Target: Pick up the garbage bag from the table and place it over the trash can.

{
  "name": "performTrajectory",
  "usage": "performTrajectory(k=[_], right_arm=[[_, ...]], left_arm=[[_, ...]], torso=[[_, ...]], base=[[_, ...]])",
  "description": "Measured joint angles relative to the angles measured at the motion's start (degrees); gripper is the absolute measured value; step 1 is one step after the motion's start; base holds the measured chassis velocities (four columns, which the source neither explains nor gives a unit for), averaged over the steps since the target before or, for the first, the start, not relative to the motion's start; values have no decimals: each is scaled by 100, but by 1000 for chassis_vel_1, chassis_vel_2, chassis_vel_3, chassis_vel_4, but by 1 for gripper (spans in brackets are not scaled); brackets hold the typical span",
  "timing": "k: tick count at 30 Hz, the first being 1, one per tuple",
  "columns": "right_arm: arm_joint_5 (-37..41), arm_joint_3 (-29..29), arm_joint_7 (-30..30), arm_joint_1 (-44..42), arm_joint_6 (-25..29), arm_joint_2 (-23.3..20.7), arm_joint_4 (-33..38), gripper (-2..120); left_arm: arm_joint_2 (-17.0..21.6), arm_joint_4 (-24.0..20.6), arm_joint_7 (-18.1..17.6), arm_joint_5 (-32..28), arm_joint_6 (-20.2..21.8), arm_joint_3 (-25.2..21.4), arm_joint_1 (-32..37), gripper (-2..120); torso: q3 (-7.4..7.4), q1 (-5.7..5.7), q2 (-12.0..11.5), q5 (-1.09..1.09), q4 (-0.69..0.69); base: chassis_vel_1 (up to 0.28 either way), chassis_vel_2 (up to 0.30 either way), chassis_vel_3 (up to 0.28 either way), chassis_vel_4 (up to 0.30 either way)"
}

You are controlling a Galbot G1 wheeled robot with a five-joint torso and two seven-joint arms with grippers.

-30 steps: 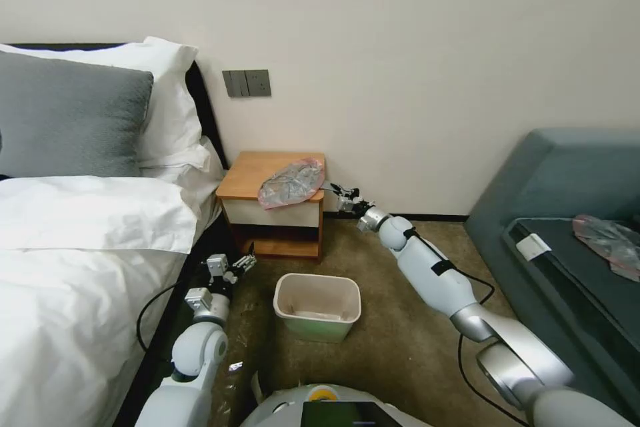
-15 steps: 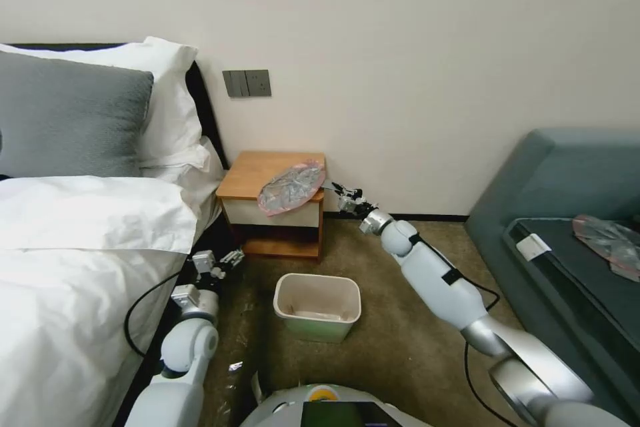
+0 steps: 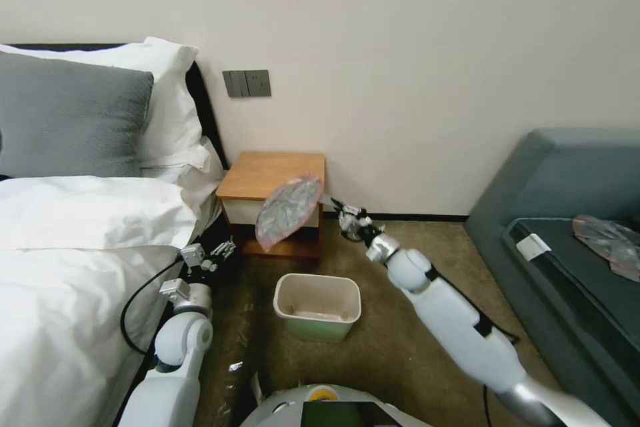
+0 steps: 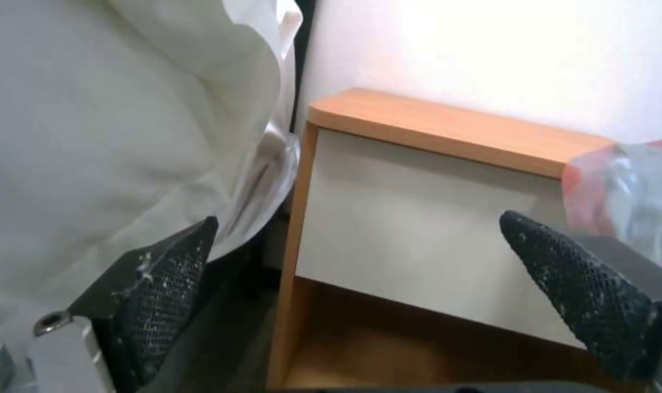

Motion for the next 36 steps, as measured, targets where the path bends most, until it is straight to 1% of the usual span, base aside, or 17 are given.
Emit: performTrajectory(k=[3, 4, 7, 8, 12, 13, 16, 24, 30, 32, 33, 34, 35, 36], right_arm=[[-94, 91, -6, -610, 5, -81, 419, 0], [-94, 91, -6, -610, 5, -81, 419, 0], [-307, 120, -6, -1126, 107, -136, 679, 0], [-307, 120, -6, -1126, 107, -136, 679, 0], [-629, 210, -6, -1917, 284, -221, 879, 0], [-629, 210, -6, -1917, 284, -221, 879, 0], [-754, 308, -10, -2362, 396, -276, 914, 0], [-814, 403, -36, -2724, 513, -316, 938, 0], [-640, 472, -179, -2828, 462, -479, 1059, 0], [-434, 562, -306, -2882, 445, -583, 1125, 6], [-264, 632, -391, -2937, 416, -700, 1166, 13], [-264, 632, -391, -2937, 416, -700, 1166, 13], [-139, 703, -459, -2990, 406, -803, 1196, 15], [-11, 817, -527, -3061, 403, -919, 1235, 22]], left_arm=[[-13, -16, -1, 0, 9, 15, 20, 99], [-13, -16, -1, 0, 9, 15, 20, 99], [-44, 8, -1, 9, 13, 54, 17, 99], [-44, 8, -1, 9, 13, 54, 17, 99], [-64, 22, 3, 21, 20, 103, 6, 99], [-64, 22, 3, 21, 20, 103, 6, 99], [-58, 25, 10, 27, 21, 116, 14, 99], [-32, 12, 14, 37, 20, 160, -11, 99], [-21, 10, 22, 70, 26, 225, -21, 99], [-29, 16, 29, 103, 26, 274, -16, 99], [-29, 25, 35, 122, 27, 306, -12, 99], [-29, 25, 35, 122, 27, 306, -12, 99], [-28, 31, 40, 132, 27, 331, -9, 99], [-19, 43, 45, 142, 28, 367, -6, 99]], torso=[[0, 0, 0, -1, 1], [0, 0, 0, -1, 1], [0, 0, 0, -1, 1], [0, 0, 0, -1, 1], [0, 0, 0, -1, 0], [0, 0, 0, -1, 0], [0, 0, 0, -1, -1], [0, 0, 0, 0, 1], [0, 0, 0, 0, 1], [0, 0, 0, 1, 1], [0, 0, 0, 0, 1], [0, 0, 0, 0, 1], [0, 0, 0, 0, 1], [0, 0, 0, 1, 0]], base=[[0, 0, 0, 0], [0, 0, 0, 0], [0, 0, 0, 0], [0, 0, 0, 0], [0, 0, 0, 0], [0, 0, 0, 0], [0, 0, 0, 0], [0, 0, 0, 0], [0, 0, 0, 0], [0, 0, 0, 0], [0, 0, 0, 0], [0, 0, 0, 0], [0, 0, 0, 0], [0, 0, 0, 0]])
